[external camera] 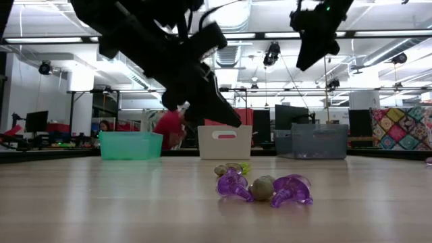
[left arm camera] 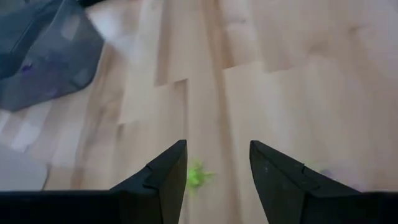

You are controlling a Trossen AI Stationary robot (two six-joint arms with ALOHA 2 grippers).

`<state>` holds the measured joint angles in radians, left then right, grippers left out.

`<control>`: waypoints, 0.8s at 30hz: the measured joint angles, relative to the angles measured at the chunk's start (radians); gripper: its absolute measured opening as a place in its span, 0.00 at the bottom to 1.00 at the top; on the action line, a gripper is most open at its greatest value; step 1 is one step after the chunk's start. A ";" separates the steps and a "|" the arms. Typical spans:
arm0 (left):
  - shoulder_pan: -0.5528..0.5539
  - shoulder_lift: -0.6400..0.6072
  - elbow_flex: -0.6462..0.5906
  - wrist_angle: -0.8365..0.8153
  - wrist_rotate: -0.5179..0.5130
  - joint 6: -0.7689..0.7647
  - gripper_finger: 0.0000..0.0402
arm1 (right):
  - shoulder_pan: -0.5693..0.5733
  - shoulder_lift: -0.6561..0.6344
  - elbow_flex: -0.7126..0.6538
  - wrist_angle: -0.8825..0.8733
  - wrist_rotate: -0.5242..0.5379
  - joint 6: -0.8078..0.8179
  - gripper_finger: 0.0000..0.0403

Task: Sort Halloween decoration
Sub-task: Put the green spider toy into the blue bin

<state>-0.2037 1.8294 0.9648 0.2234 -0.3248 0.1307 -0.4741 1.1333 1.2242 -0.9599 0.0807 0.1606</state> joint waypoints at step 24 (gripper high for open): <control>0.045 0.140 -0.054 0.203 -0.005 0.002 0.39 | 0.589 -0.088 -0.467 0.692 0.001 0.188 0.31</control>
<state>-0.1585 1.9690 0.9112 0.4263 -0.3294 0.1326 0.1150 1.0449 0.7572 -0.2677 0.0812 0.3490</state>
